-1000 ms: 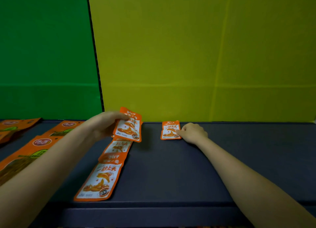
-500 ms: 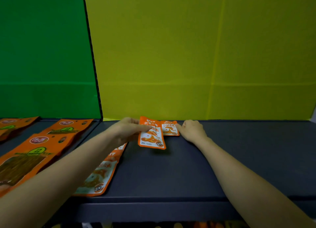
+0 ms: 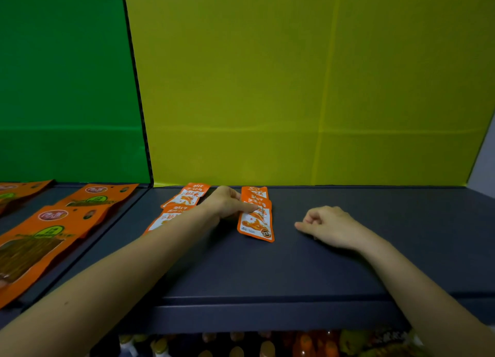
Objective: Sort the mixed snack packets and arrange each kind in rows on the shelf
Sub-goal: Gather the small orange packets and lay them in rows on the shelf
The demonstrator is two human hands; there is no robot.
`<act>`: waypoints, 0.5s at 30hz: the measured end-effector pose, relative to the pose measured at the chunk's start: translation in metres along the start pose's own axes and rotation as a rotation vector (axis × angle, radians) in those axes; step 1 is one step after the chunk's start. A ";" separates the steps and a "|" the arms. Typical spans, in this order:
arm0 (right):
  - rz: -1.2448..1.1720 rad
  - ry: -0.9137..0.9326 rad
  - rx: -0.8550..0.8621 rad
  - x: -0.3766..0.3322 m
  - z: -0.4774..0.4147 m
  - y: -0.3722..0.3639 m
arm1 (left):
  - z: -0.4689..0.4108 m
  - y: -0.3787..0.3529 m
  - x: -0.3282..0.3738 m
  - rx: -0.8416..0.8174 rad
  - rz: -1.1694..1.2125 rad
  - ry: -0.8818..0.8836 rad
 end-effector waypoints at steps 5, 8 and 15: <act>-0.092 0.015 0.042 0.003 0.006 -0.004 | 0.002 -0.006 -0.001 0.001 -0.063 -0.013; -0.100 0.025 0.059 0.003 0.009 -0.004 | -0.002 -0.006 -0.004 0.036 -0.125 -0.018; -0.138 0.027 0.068 0.006 0.009 -0.006 | -0.006 -0.004 -0.006 0.077 -0.275 -0.020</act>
Point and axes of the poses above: each hand's wrist, its own z-axis away from the middle knuckle, its own y-axis out of the back of the hand, x = y × z, the point moved 2 cm from there along -z, towards the middle knuckle, and after that the axes turned 3 degrees about -z, right-handed, at the moved point
